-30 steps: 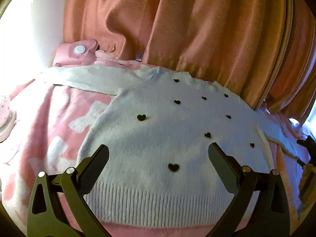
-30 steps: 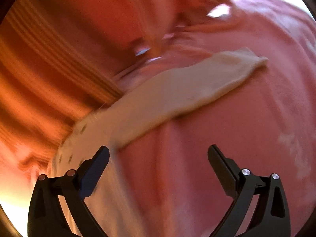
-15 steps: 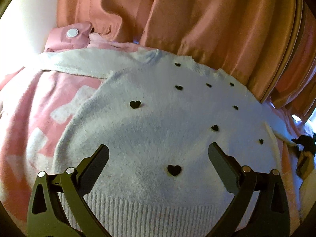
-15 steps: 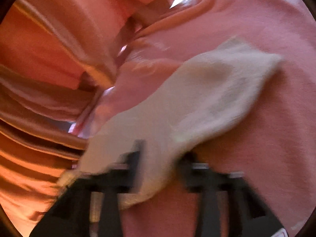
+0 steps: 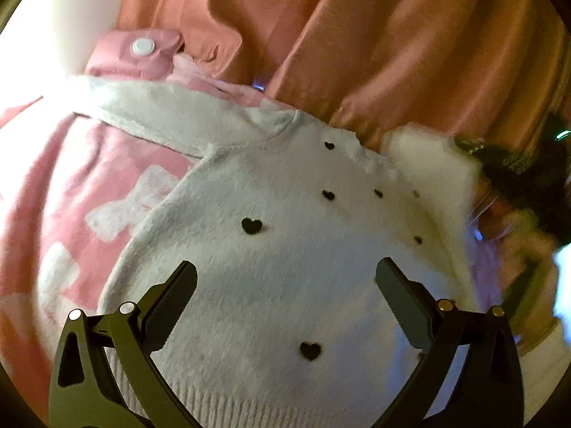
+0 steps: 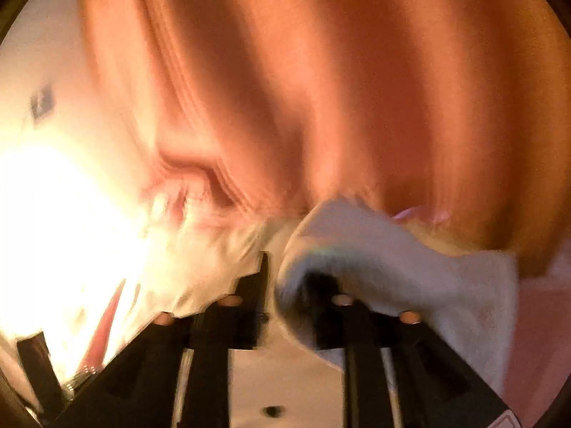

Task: Fold small clothes
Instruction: 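Grasp the sweater sleeve cuff with the right tool and lift it, then fold the held sleeve across the sweater body with the right tool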

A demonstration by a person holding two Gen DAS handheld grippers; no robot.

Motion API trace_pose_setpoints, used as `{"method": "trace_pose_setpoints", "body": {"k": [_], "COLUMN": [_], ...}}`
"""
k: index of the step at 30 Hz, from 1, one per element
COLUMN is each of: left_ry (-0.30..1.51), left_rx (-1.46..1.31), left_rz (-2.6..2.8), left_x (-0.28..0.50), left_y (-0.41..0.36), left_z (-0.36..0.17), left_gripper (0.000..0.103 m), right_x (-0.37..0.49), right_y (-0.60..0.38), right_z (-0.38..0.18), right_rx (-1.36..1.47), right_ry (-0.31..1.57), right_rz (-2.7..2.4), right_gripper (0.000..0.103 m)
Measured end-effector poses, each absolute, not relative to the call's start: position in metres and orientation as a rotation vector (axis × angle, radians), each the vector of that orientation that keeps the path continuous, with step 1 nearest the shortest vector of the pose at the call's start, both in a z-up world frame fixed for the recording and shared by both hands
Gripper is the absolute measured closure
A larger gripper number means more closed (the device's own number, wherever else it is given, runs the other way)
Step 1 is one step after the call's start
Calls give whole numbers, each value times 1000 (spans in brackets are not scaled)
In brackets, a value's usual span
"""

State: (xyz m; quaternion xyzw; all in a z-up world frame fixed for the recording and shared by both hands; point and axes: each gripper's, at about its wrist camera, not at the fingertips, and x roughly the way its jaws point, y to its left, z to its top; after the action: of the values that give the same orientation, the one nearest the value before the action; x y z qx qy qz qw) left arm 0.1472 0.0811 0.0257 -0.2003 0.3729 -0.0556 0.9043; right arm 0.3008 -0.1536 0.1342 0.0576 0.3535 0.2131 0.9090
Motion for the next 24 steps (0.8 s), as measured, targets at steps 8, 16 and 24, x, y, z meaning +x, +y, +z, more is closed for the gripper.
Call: {"method": "trace_pose_setpoints", "body": {"k": [8, 16, 24], "left_ry": [873, 857, 837], "left_rx": [-501, -479, -442], "left_rz": [-129, -254, -230], "left_x": [212, 227, 212], "left_y": [98, 50, 69], "left_z": [15, 29, 19], "left_gripper": [5, 5, 5], "right_x": [247, 272, 385], "right_y": [-215, -243, -161], "right_z": [72, 66, 24], "right_rx": [233, 379, 490], "right_ry": [840, 887, 1071], "right_rz": [265, 275, 360], "right_gripper": [45, 39, 53]}}
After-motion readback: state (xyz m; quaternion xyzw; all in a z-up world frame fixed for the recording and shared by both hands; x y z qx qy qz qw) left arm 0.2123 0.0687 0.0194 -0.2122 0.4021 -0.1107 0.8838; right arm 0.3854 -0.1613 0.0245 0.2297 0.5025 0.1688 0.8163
